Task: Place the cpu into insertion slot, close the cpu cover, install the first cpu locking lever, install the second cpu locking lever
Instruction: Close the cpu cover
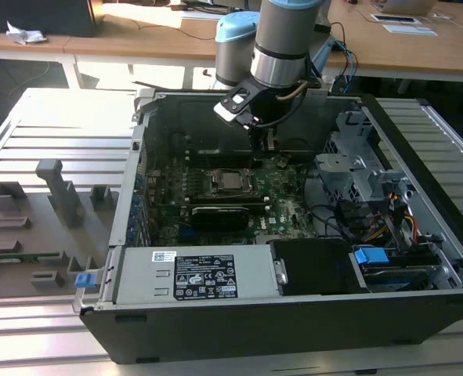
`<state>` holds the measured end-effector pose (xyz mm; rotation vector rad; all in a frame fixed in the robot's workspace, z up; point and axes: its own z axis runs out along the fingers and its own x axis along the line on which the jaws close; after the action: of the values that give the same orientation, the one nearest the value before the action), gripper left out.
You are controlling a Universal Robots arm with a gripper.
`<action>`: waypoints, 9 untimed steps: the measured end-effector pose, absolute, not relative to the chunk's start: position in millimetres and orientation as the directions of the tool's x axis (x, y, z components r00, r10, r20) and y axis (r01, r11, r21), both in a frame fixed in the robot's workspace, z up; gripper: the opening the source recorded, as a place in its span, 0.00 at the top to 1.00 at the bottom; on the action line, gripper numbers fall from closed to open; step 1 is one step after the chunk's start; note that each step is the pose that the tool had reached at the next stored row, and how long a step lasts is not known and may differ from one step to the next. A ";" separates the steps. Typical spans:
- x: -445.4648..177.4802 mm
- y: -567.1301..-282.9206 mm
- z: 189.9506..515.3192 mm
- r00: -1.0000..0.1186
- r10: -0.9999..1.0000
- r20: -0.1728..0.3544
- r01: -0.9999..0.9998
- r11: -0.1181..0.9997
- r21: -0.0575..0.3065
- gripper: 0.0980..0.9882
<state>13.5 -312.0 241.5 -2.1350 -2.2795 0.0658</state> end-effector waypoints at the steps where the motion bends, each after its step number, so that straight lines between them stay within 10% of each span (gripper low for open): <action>1: 12.4 -312.1 240.8 -0.066 0.998 -0.016 0.997 0.065 -0.043 0.99; 9: -14.2 -312.2 230.6 -0.066 0.998 -0.016 0.997 0.065 -0.042 0.99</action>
<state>-14.2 -312.2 230.6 -2.1356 -2.2802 0.0649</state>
